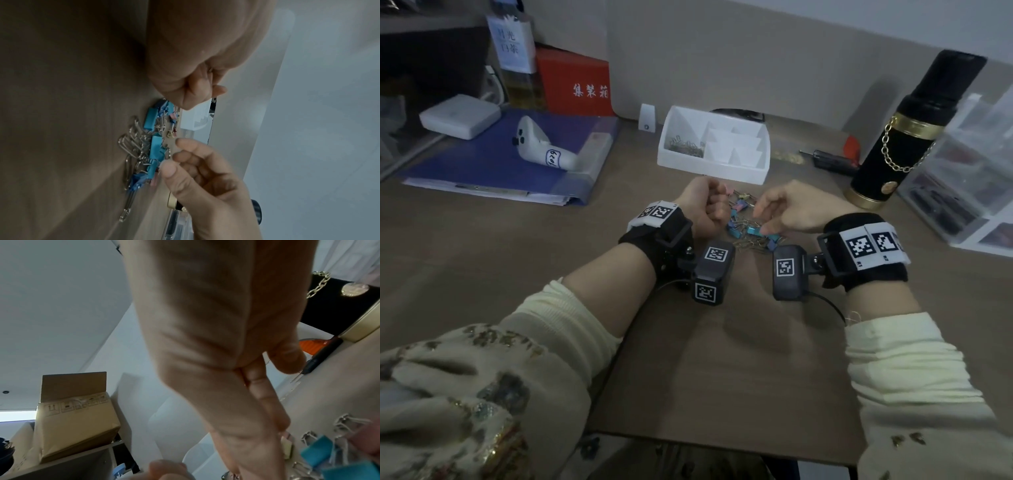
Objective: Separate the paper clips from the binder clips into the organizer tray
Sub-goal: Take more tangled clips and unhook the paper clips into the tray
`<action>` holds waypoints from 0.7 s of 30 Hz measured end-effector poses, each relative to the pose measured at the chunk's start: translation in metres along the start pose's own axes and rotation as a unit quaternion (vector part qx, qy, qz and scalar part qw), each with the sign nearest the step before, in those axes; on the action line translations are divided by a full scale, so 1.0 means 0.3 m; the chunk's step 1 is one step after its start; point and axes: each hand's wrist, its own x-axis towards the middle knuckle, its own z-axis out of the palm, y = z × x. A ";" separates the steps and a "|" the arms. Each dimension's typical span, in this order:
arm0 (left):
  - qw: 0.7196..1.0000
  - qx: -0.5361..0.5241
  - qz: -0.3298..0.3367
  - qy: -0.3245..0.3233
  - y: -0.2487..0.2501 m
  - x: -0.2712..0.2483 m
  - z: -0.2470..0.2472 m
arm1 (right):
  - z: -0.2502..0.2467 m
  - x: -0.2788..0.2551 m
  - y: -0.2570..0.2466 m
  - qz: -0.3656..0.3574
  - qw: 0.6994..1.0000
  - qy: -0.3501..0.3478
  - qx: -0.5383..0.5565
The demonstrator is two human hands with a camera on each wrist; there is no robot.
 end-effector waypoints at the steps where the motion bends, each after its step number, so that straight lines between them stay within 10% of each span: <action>1: 1.000 0.001 -0.001 -0.001 -0.001 0.002 0.001 | 0.001 0.002 -0.001 -0.001 1.000 0.007 0.003; 9: 1.000 -0.001 -0.003 -0.017 -0.007 -0.001 -0.001 | 0.026 0.009 -0.025 -0.002 0.999 0.001 -0.053; 21: 1.000 0.003 -0.010 -0.015 -0.009 0.011 -0.005 | 0.002 0.017 -0.007 0.002 0.976 0.216 -0.013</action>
